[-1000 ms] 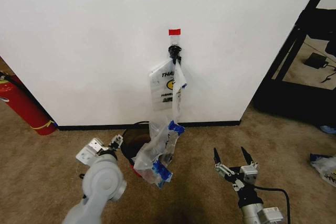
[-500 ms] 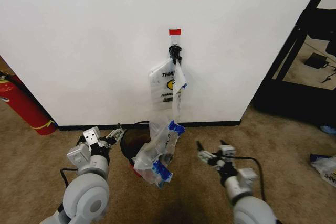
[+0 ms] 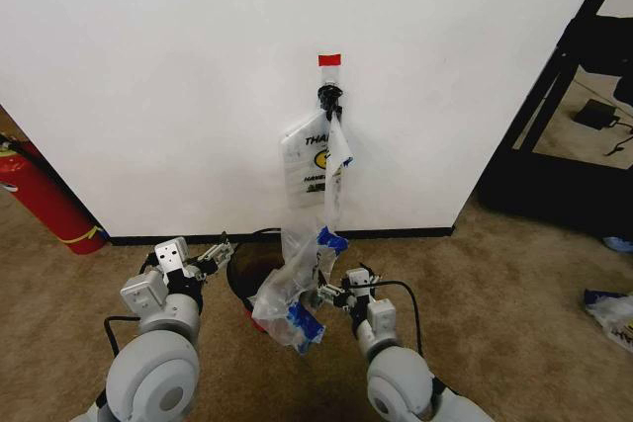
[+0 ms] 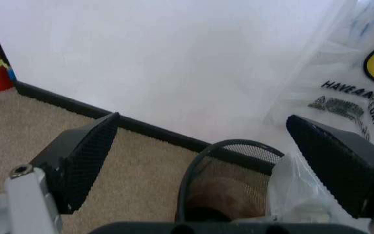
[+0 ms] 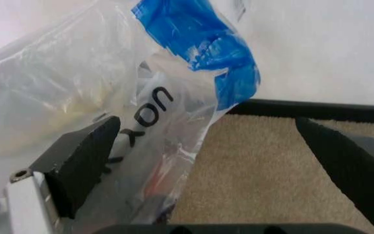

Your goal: Pick up the garbage bag from the wall and place it over the trash bin.

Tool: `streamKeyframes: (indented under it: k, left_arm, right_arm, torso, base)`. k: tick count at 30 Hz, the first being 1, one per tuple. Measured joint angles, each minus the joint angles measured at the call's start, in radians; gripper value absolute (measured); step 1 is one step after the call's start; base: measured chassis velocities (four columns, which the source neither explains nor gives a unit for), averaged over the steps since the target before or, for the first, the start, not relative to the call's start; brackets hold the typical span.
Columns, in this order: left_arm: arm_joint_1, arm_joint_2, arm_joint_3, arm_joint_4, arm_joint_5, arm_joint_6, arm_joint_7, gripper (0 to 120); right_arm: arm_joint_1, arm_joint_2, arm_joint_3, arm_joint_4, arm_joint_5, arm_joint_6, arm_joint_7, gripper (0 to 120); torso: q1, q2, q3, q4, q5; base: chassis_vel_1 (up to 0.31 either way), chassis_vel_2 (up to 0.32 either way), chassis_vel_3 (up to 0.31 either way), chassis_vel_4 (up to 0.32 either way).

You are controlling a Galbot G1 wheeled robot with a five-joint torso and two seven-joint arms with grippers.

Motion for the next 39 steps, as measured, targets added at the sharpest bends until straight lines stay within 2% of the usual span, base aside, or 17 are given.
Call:
streamKeyframes:
  k: [12,29,39]
  left_arm:
    - [-0.013,0.010,0.003,0.020,-0.001,-0.005,0.001,100]
    - [0.001,0.023,-0.006,0.018,0.000,-0.009,0.003,100]
    - [0.003,0.016,0.001,0.019,0.000,-0.012,0.002,100]
  right_arm:
    - [0.097,0.097,-0.043,-0.086,0.124,-0.034,0.109,100]
    - [0.210,0.272,-0.053,-0.197,0.394,-0.087,0.386,100]
    - [0.233,0.313,-0.055,-0.238,0.403,-0.098,0.441,100]
  torso:
    - [0.000,0.000,0.000,0.0000,0.0000]
    - [0.000,0.000,0.000,0.0001,0.0002]
    - [0.000,0.000,0.000,0.0000,0.0001]
  base:
    - [0.000,0.000,0.000,0.000]
    - [0.000,0.000,0.000,0.000]
    - [0.000,0.000,0.000,0.000]
